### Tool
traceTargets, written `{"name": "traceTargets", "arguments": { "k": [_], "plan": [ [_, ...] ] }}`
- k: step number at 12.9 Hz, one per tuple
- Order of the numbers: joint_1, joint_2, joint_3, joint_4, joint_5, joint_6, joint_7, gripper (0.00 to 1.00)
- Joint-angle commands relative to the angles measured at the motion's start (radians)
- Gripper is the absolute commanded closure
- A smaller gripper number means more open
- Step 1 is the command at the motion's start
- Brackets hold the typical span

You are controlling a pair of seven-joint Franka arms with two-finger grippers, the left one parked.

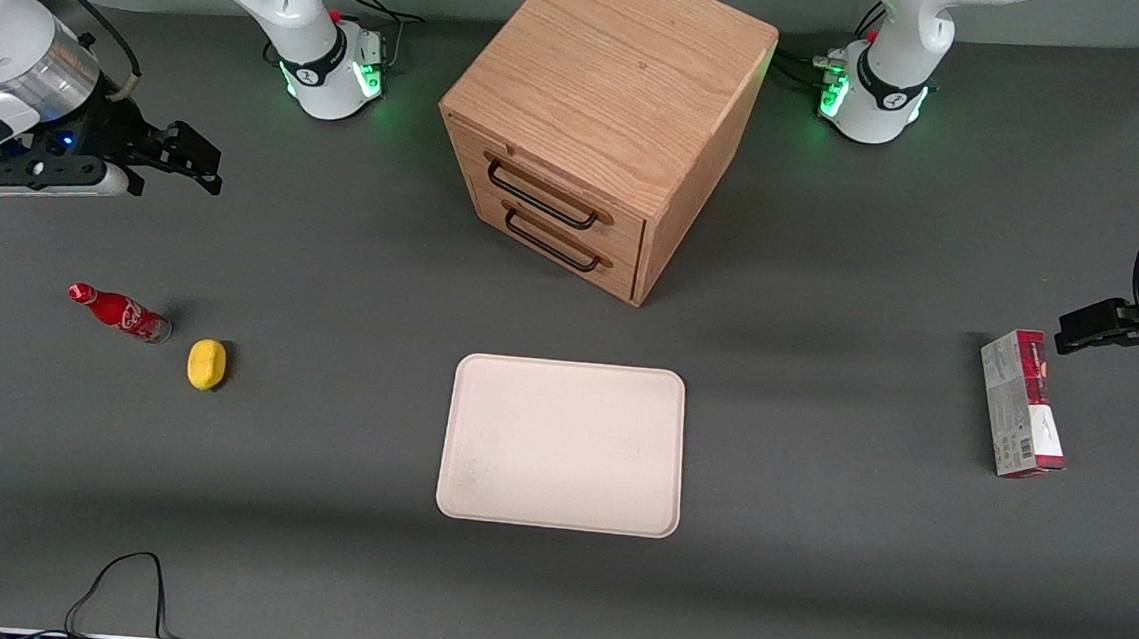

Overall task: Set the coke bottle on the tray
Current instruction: 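Move the right gripper down toward the red Coca-Cola bottle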

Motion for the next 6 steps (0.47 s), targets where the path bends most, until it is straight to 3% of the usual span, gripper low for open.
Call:
{"name": "traceTargets", "arguments": {
  "k": [1, 4, 6],
  "plan": [
    [-0.005, 0.011, 0.001, 0.026, -0.01, -0.033, 0.025, 0.0],
    [-0.005, 0.036, -0.061, 0.066, -0.016, -0.043, -0.017, 0.0],
    [-0.005, 0.054, -0.144, 0.078, -0.024, -0.053, -0.175, 0.0]
  ]
}}
